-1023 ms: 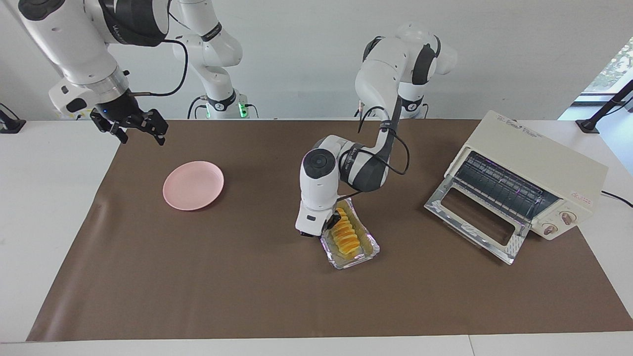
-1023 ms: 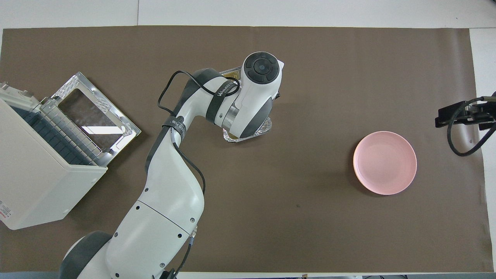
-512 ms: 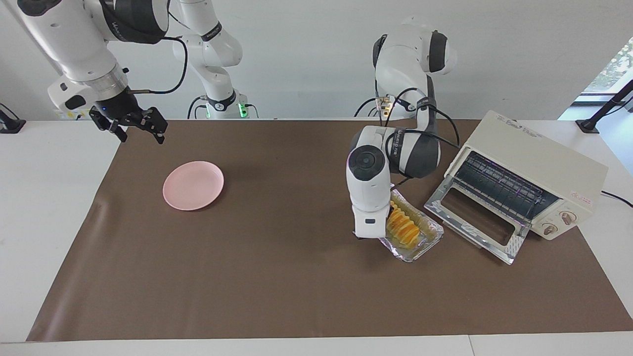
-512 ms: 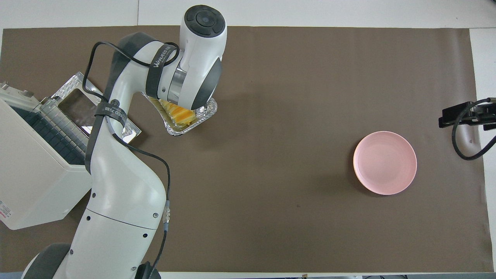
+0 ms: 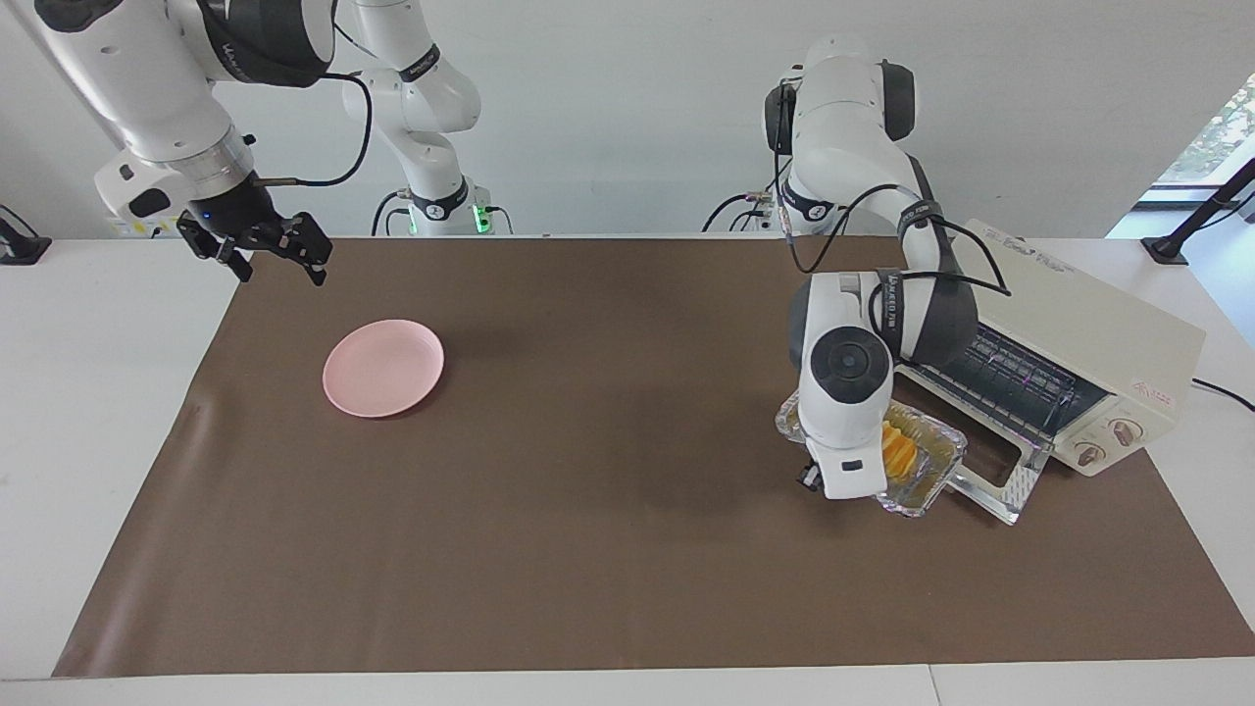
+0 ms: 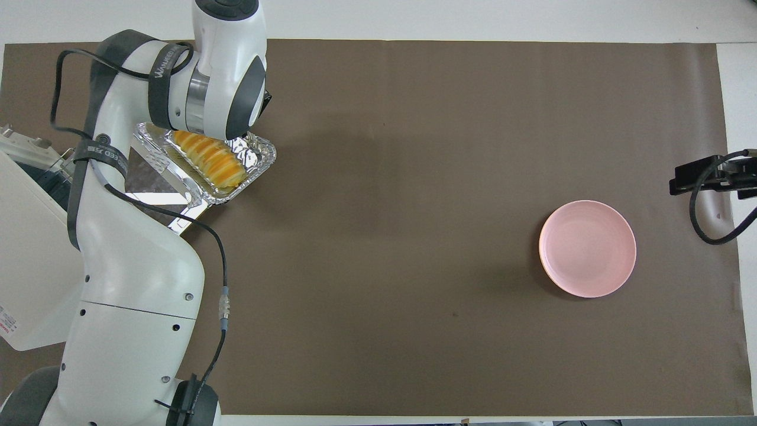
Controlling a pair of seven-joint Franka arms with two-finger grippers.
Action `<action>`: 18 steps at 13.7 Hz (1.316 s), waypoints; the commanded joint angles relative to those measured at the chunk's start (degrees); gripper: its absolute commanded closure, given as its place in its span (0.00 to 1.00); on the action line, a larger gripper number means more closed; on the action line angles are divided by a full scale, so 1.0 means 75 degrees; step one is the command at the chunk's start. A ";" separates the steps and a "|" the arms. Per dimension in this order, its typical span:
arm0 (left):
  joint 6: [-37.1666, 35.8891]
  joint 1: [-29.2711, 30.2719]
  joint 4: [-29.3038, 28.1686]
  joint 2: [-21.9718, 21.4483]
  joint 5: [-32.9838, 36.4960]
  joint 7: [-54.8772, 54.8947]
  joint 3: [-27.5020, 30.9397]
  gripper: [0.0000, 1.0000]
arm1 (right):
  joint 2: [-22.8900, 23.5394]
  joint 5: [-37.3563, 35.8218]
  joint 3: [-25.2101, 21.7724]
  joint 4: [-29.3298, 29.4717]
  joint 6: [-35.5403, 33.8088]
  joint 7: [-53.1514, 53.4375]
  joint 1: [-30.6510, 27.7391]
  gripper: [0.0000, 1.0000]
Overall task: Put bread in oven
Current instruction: 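Insert the foil tray into the open toaster oven with the left gripper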
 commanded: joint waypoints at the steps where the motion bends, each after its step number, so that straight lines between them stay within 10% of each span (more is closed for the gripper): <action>1: -0.0207 0.0223 -0.0578 -0.0371 -0.0104 0.0950 0.0008 1.00 | -0.0137 0.0051 0.0074 -0.0144 -0.0050 0.0097 -0.0078 0.00; 8: -0.0254 0.0938 -0.0836 -0.0616 -0.0163 0.1341 0.0020 1.00 | -0.0137 0.0039 0.0074 -0.0144 -0.0050 0.0097 -0.0078 0.00; 18: 0.0754 0.1267 -0.3320 -0.2375 -0.0058 0.1716 0.0055 1.00 | -0.0137 0.0051 0.0074 -0.0144 -0.0050 0.0097 -0.0078 0.00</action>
